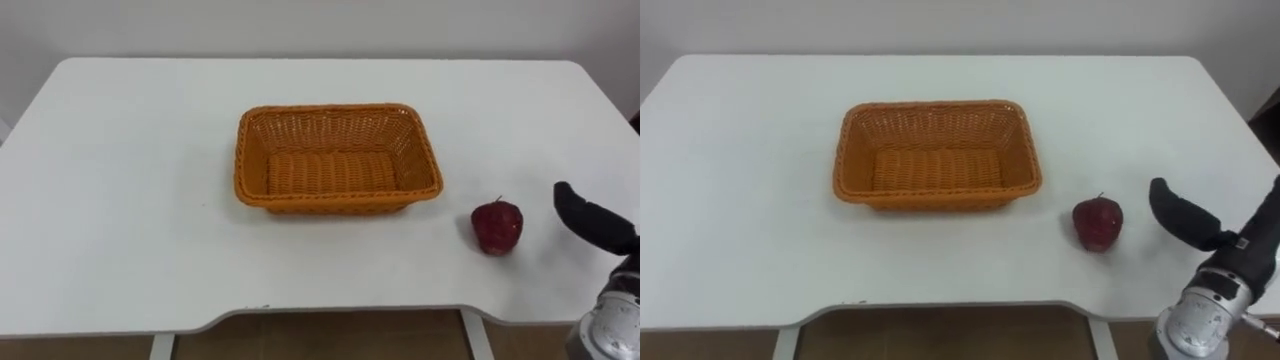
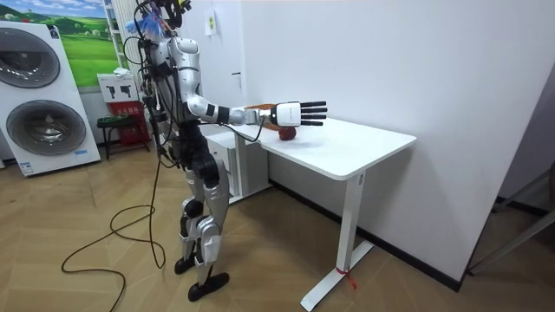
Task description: Pick and place apple
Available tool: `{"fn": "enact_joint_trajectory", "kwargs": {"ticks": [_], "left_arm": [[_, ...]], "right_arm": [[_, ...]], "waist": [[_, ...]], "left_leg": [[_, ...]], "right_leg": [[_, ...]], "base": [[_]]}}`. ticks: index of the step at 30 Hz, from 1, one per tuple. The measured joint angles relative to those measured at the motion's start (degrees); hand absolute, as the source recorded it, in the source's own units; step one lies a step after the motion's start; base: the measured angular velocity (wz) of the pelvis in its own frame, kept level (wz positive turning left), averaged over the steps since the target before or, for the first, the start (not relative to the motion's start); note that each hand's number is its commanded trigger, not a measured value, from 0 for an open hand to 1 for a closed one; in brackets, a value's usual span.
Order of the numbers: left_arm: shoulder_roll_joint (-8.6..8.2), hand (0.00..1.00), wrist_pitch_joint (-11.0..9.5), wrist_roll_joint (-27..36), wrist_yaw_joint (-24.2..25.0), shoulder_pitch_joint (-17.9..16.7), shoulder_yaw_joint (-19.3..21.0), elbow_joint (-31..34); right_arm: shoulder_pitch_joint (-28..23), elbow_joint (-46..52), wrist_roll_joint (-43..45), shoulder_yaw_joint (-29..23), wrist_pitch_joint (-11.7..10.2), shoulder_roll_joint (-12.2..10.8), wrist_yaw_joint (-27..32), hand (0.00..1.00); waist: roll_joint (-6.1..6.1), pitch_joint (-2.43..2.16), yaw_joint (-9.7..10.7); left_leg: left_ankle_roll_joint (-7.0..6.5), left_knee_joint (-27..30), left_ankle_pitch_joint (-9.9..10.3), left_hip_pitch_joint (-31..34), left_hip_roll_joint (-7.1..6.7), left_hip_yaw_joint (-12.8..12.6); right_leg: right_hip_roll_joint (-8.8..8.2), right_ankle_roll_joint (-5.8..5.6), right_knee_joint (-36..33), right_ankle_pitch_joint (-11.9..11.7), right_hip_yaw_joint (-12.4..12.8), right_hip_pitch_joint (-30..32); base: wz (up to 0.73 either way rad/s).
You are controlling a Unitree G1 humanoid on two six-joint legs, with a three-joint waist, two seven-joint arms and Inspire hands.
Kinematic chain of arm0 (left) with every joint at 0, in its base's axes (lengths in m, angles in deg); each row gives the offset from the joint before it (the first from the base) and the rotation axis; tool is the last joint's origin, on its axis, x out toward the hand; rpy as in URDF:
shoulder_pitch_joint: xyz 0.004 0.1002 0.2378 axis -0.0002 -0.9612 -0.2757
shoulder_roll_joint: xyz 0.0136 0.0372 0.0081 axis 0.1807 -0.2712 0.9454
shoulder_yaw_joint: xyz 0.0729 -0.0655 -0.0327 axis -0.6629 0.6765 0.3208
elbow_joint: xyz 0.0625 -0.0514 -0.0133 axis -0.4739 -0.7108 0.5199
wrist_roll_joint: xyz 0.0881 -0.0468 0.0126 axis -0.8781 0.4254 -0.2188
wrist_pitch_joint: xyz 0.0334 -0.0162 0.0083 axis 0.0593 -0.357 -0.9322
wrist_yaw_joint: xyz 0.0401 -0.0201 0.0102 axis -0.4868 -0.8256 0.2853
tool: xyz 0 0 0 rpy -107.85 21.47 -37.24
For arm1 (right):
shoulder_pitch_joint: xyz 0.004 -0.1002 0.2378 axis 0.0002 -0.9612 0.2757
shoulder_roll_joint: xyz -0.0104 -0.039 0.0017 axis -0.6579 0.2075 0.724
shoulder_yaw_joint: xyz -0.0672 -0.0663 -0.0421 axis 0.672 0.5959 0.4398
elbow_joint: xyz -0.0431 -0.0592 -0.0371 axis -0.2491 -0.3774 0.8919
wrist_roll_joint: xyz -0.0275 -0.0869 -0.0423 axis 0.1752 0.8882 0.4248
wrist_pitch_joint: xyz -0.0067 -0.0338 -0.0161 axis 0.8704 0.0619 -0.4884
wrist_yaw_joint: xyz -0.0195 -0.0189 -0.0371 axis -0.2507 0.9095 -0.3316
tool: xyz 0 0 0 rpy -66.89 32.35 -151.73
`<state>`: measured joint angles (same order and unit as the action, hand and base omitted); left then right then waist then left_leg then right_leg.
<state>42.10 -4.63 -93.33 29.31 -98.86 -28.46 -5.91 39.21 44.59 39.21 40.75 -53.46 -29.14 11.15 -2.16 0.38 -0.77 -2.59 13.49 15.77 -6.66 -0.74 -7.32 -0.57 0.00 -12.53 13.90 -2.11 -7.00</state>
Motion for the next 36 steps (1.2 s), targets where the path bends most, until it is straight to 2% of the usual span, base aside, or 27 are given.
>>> {"fn": "enact_joint_trajectory", "kwargs": {"ticks": [14, 21, 30, 36], "left_arm": [[-0.02, 0.00, 0.0, 0.0, 1.1, 0.1, -0.3, 1.0], [-0.05, 0.00, 0.1, -0.1, 2.3, 0.2, -0.3, 1.0], [-0.08, 0.00, 0.9, 0.0, 2.2, 1.1, -0.6, 1.2], [-0.07, 0.00, 1.0, 0.0, 2.1, 1.1, -1.6, 1.1]], "right_arm": [[-0.6, 1.5, 0.0, 0.6, 0.0, 0.0, -5.0, 0.00], [-0.6, 2.4, 0.1, 0.5, 0.0, 0.0, -6.9, 0.00], [-0.7, 2.5, 5.6, 1.3, 0.2, 0.0, -10.7, 0.00], [-1.2, -0.3, 6.6, 4.3, 2.4, 0.0, -14.0, 0.00]], "waist": [[0.55, -0.44, -0.8], [0.43, -0.41, -0.9], [0.15, -0.31, -0.9], [-0.29, -0.10, -1.0]], "left_leg": [[0.00, 0.2, 0.0, -0.1, 0.00, 0.0], [0.00, 0.2, 0.0, 0.0, -0.03, 0.2], [0.00, 0.2, 0.0, 0.0, -0.05, 0.5], [-0.01, 0.3, 0.0, 0.0, -0.04, 0.5]], "right_leg": [[0.02, 0.00, -0.1, 0.0, 0.0, -0.4], [-0.02, -0.01, -0.1, 0.0, -0.2, -0.5], [-0.03, -0.01, -0.1, 0.0, -0.3, -0.7], [-0.05, -0.01, -0.1, 0.0, -0.3, -0.6]], "base": [[0.00], [0.00], [0.00], [0.00]]}}
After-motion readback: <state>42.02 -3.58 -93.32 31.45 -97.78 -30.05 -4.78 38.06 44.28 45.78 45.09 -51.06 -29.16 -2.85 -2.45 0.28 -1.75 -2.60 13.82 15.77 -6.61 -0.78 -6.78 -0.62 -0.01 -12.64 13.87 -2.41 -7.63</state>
